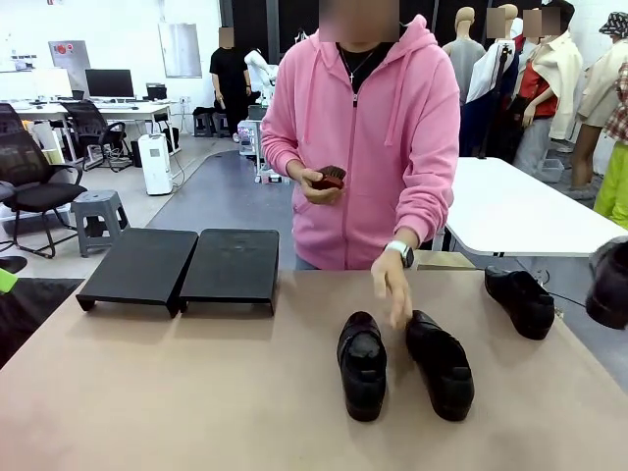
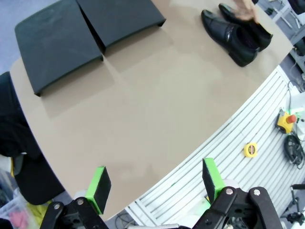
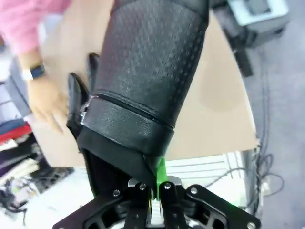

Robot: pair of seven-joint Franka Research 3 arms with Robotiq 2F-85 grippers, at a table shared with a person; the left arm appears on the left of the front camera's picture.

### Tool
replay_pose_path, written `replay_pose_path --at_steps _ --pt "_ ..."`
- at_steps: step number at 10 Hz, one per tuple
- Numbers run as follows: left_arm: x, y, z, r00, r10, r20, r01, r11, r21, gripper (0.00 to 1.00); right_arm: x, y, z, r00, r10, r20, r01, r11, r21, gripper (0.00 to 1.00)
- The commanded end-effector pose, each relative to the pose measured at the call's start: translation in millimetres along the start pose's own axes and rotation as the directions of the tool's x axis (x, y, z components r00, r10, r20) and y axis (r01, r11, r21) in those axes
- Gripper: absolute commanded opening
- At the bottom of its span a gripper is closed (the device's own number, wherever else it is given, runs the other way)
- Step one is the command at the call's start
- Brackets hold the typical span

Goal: Organize the shoes by placing them on the stand.
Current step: Pick up one Shoe and place it in the middle of the table.

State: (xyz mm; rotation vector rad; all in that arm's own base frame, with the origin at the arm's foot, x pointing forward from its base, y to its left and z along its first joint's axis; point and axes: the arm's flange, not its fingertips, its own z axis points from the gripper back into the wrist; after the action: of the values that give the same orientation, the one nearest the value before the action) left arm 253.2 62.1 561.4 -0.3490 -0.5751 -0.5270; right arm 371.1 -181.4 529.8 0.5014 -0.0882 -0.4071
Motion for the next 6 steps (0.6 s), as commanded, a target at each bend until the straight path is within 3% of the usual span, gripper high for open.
replay_pose_path --at_steps 1,2,3,5,6 --pt "-0.4 1.0 0.8 1.0 -0.006 0.007 0.006 1.0 -0.014 1.0 -36.1 63.0 -11.7 0.99 0.143 -0.016 -0.143 0.99 -0.019 0.0" --pt "-0.4 1.0 0.8 1.0 -0.006 0.007 0.006 1.0 -0.014 1.0 -65.7 117.3 -23.5 0.981 0.193 0.021 -0.192 0.981 -0.032 0.0" --pt "-0.4 1.0 0.8 1.0 -0.006 0.007 0.006 1.0 -0.014 1.0 -96.0 166.6 -41.3 0.952 0.306 -0.019 -0.307 0.951 -0.035 0.0" --pt "-0.4 1.0 0.8 1.0 -0.006 0.007 0.006 1.0 -0.014 1.0 -135.5 246.8 -95.6 0.953 0.301 -0.035 -0.303 0.951 -0.067 0.0" --pt "-0.4 1.0 0.8 1.0 -0.006 0.007 0.006 1.0 -0.014 1.0 -156.1 288.4 -132.8 0.935 0.326 -0.143 -0.338 0.939 -0.067 0.0"
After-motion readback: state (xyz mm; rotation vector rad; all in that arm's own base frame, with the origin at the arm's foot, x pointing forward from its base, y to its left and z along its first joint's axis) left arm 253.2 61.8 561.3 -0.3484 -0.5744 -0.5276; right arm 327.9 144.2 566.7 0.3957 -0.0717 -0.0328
